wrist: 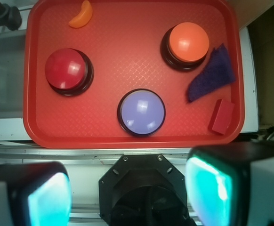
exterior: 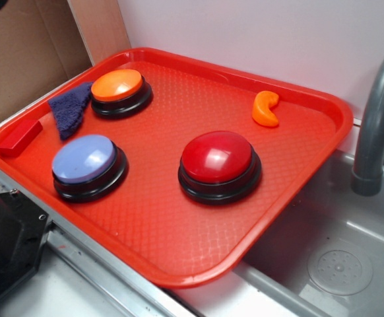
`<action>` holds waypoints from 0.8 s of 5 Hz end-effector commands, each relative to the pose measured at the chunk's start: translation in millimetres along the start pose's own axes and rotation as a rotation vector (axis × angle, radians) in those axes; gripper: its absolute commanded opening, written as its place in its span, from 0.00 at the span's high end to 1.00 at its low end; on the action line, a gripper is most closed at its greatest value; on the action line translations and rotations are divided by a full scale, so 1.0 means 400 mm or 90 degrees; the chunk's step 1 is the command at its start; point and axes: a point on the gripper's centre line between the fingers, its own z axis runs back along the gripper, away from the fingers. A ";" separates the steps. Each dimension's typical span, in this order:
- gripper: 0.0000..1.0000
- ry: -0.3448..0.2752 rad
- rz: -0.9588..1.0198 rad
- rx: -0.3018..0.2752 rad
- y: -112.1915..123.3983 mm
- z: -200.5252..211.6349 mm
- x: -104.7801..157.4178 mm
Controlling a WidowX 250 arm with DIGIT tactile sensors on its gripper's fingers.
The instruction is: Push the orange button.
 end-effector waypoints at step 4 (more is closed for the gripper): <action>0.00 0.066 0.118 0.028 0.316 -0.295 0.286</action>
